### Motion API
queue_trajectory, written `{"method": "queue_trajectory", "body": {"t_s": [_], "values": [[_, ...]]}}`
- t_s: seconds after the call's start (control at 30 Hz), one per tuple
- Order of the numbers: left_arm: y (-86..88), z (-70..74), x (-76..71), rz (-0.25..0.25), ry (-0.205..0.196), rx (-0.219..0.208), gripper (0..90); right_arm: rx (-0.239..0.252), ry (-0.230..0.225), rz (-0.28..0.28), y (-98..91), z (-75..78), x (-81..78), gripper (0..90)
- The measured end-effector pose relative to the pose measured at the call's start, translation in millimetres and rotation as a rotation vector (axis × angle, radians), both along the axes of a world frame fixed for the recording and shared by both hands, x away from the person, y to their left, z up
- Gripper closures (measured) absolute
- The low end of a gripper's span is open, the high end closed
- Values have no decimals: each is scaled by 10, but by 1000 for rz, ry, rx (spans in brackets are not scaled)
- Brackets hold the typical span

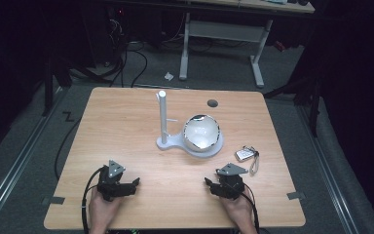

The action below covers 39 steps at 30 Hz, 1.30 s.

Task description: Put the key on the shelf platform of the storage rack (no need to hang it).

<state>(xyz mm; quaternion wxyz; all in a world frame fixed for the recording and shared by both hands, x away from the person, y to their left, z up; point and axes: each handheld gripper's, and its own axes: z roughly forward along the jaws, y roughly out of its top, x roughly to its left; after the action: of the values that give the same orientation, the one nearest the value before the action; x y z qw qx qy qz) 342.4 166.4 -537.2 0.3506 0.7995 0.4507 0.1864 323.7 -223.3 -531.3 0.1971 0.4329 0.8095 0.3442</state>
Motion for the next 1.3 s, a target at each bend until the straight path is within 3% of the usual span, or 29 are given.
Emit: {"method": "queue_trajectory", "body": {"t_s": [1.03, 1.3], "values": [[1, 0, 1, 2, -2, -1, 150, -1, -1, -26, 15, 1, -14, 429], [1, 1, 1, 1, -1, -1, 150, 15, 22, -52, 9, 19, -3, 442]]}}
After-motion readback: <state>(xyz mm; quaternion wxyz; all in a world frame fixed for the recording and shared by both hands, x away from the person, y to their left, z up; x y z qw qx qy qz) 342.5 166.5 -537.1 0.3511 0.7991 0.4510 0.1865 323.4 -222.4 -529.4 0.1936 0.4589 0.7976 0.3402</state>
